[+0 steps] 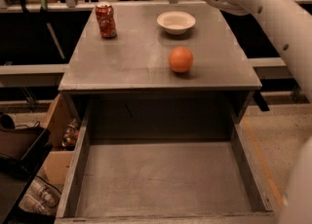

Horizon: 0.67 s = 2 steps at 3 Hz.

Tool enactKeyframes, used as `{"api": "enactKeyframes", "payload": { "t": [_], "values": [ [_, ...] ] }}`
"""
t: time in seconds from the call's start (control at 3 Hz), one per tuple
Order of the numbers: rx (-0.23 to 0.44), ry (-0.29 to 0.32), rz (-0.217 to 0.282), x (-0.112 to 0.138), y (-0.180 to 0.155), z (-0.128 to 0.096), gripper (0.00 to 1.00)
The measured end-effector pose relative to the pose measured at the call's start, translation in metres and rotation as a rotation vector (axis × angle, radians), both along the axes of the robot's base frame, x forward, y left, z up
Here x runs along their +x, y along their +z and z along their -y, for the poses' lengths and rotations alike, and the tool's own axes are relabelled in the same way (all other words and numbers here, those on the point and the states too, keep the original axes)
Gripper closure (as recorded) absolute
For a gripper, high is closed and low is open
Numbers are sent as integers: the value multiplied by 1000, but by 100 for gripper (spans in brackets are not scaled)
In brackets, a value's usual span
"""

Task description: Place coke can into top drawer

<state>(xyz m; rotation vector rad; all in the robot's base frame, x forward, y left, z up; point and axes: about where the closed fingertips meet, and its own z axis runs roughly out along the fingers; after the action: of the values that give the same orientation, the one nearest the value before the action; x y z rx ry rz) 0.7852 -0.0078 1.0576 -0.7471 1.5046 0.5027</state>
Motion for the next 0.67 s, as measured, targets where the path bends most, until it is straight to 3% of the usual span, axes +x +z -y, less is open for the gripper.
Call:
{"api": "enactKeyframes", "payload": {
  "t": [0.33, 0.67],
  "values": [
    [37, -45, -49, 45, -35, -14, 0],
    [64, -38, -69, 68, -66, -35, 0]
  ]
}}
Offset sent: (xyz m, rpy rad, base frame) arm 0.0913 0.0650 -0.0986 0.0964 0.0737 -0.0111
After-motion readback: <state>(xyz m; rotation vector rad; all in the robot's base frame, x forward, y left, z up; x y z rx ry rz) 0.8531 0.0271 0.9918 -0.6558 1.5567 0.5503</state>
